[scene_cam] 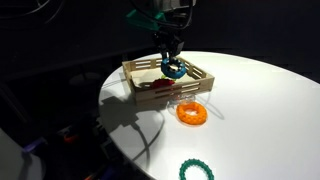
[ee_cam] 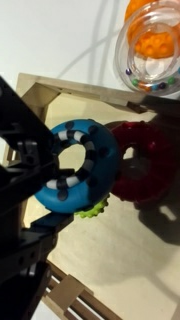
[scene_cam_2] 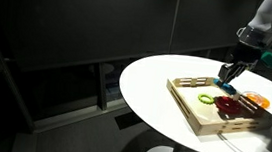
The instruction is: Put the blue and black and white rings in the box
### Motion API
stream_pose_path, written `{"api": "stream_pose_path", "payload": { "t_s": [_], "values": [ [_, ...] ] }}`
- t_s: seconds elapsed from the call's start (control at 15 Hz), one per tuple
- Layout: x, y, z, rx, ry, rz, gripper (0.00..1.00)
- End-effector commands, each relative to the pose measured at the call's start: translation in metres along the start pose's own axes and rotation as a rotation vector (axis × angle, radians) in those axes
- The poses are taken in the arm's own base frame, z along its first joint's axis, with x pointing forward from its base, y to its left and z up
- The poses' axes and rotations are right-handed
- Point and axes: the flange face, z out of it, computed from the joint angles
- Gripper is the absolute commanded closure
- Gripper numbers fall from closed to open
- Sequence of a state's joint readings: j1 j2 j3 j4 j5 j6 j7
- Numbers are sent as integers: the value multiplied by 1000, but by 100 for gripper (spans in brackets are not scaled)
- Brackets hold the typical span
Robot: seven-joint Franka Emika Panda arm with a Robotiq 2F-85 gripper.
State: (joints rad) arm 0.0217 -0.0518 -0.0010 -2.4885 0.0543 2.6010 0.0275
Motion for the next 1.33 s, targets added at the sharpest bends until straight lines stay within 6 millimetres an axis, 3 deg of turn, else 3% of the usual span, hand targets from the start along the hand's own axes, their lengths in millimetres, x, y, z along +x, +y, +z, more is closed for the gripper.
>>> {"api": "stream_pose_path", "payload": {
  "t_s": [0.0,0.33,0.8,1.27],
  "values": [
    [5,-17,13,22,-7,-67,36],
    [2,-20,16,51,-47,-119,1],
    [1,-11,-15,72,-174,-149,0],
    [-1,3,-78,-104,-278,-144,0]
  ]
}}
